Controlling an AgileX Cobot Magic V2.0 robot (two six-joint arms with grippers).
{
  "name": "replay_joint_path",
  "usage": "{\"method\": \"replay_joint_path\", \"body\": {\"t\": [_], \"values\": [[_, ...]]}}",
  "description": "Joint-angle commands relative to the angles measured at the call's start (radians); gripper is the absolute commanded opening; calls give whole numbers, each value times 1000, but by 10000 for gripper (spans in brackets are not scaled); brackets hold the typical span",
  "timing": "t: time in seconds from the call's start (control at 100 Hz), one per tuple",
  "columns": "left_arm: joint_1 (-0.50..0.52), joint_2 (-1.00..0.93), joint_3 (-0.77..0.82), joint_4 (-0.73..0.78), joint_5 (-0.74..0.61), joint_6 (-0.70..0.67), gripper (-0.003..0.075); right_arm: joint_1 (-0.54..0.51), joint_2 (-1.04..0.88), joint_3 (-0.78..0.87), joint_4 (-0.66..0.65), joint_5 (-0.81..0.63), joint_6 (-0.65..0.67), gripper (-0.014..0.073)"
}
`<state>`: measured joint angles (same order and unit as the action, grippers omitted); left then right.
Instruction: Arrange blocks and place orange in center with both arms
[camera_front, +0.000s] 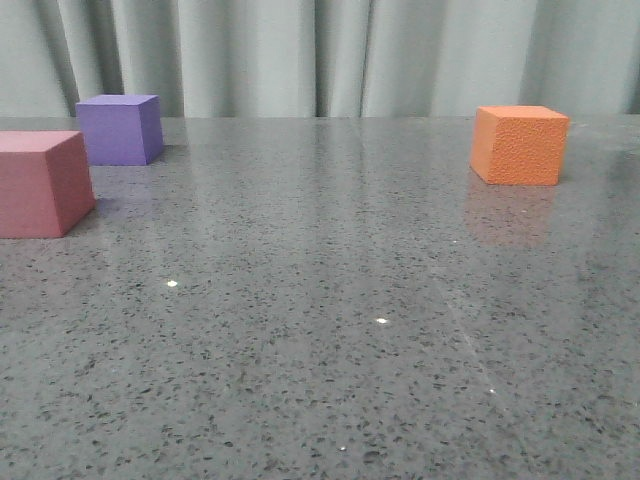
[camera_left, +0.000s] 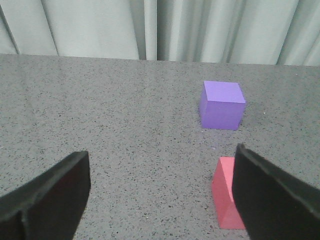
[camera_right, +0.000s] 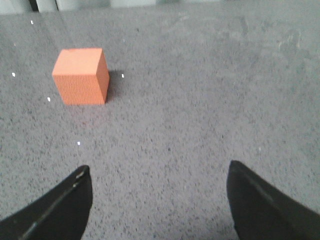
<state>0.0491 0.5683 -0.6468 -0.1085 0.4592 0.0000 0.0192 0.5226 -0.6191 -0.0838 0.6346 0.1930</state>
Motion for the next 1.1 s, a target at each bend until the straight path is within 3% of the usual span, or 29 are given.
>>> {"method": "replay_joint_path", "body": {"t": [0.0, 0.61, 1.09], "values": [[-1, 8, -37, -11, -79, 0, 564, 2, 79, -101, -5, 13, -9, 563], [-1, 8, -37, -11, -79, 0, 564, 3, 734, -736, 177, 330, -52, 563], [-1, 8, -37, -9, -79, 0, 564, 102, 1184, -1196, 217, 544, -39, 563]]}}
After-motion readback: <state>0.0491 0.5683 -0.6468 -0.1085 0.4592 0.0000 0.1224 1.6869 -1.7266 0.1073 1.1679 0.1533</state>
